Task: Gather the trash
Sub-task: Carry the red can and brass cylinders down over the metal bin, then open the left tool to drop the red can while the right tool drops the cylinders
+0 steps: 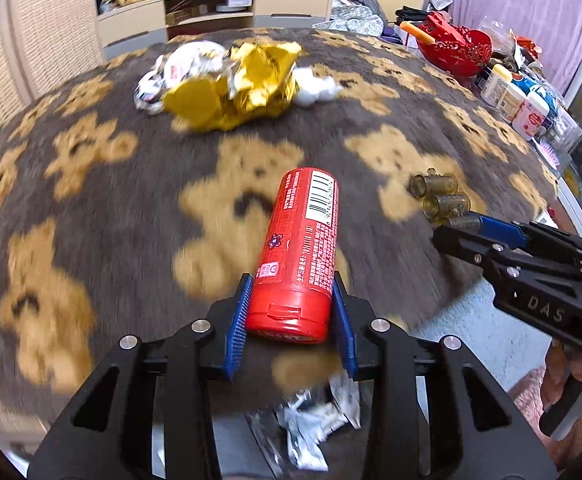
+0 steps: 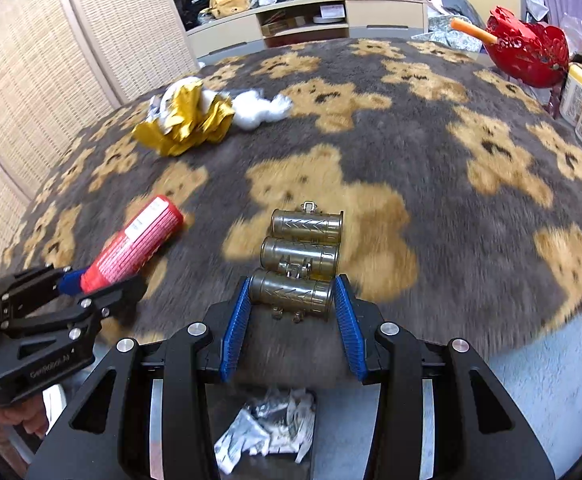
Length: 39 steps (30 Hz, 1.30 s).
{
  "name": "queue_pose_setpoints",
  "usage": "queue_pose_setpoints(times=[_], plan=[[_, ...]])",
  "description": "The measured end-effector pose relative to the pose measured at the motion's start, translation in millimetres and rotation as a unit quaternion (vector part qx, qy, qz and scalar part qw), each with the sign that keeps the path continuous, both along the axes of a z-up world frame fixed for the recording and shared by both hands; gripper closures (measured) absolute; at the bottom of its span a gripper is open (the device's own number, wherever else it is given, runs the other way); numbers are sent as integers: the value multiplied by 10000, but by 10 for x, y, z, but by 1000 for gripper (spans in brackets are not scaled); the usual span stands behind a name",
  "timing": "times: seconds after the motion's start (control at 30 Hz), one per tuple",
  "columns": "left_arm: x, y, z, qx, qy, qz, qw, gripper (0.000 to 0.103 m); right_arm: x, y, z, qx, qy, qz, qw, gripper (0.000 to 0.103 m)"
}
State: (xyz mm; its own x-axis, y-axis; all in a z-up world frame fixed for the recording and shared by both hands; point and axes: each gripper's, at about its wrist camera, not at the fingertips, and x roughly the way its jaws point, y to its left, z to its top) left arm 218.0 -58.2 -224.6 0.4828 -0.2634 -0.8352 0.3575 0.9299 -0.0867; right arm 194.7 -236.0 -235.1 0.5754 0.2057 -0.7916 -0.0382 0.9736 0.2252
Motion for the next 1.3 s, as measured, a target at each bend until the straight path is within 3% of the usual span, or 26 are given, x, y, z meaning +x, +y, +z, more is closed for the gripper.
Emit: queue_pose_setpoints(times=[0.47, 0.63, 1.03, 1.3], plan=[[-1113, 165, -17, -110, 124, 267, 9995, 68, -915, 206, 54, -38, 72, 454, 9989, 60], [-1349, 223, -175, -33, 317, 324, 9990, 74, -1096, 313, -49, 66, 247, 615, 9978, 60], [-1439, 234, -719, 18, 913, 369, 9951, 75, -1106, 477, -720, 367, 1212, 621, 9900, 60], [-1385, 174, -897, 141, 1116, 368, 9930, 75, -1029, 488, -880, 350, 1453, 549, 9872, 59]])
